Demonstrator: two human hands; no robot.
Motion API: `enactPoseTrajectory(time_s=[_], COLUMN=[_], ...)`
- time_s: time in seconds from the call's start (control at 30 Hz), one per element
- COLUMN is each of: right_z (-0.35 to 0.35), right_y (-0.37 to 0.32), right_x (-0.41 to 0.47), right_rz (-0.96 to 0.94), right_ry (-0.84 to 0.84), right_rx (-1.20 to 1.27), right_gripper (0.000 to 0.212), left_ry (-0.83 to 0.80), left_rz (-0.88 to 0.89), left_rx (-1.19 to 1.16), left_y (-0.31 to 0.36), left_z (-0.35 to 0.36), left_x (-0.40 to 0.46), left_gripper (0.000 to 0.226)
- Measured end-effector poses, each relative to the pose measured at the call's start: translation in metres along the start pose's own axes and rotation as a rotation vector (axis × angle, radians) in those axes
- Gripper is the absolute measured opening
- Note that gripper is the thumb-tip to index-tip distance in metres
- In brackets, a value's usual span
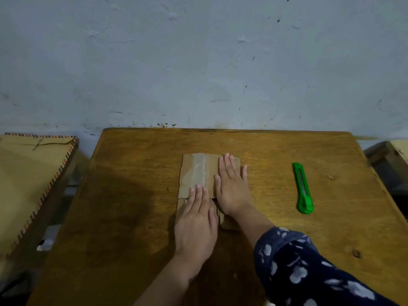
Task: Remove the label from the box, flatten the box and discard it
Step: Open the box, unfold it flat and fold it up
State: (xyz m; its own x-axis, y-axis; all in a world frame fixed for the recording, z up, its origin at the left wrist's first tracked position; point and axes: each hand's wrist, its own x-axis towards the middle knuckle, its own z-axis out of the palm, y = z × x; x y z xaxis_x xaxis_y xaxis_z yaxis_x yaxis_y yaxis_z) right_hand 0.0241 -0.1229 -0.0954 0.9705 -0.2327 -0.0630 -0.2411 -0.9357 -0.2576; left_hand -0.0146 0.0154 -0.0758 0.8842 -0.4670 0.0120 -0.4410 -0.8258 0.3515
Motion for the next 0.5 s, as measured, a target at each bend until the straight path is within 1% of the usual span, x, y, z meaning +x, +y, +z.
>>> enactPoseTrajectory(time_s=[0.1,0.17,0.3,0.4,0.5], right_z=[0.002,0.002,0.001,0.000,0.001], right_y=[0.000,0.001,0.001,0.001,0.001], right_x=[0.002,0.002,0.001,0.001,0.001], right_rz=[-0.005,-0.007,-0.020,-0.027,-0.028], right_ry=[0.007,0.003,-0.001,-0.010,-0.016], right_rx=[-0.020,-0.035,-0.045,-0.048,-0.053], right_gripper=[0.066,0.066,0.064,0.065,0.064], left_ry=[-0.036,-0.122,-0.232,-0.242,-0.214], left_rz=[0.030,0.065,0.121,0.126,0.091], left_rx=[-0.067,-0.094,-0.023,0.035,0.132], left_y=[-0.004,-0.010,-0.025,-0.030,-0.025], left_z=[-0.002,-0.006,-0.011,-0.009,-0.002], left_x=[0.007,0.021,0.058,0.078,0.083], left_gripper=[0.058,0.055,0.051,0.053,0.054])
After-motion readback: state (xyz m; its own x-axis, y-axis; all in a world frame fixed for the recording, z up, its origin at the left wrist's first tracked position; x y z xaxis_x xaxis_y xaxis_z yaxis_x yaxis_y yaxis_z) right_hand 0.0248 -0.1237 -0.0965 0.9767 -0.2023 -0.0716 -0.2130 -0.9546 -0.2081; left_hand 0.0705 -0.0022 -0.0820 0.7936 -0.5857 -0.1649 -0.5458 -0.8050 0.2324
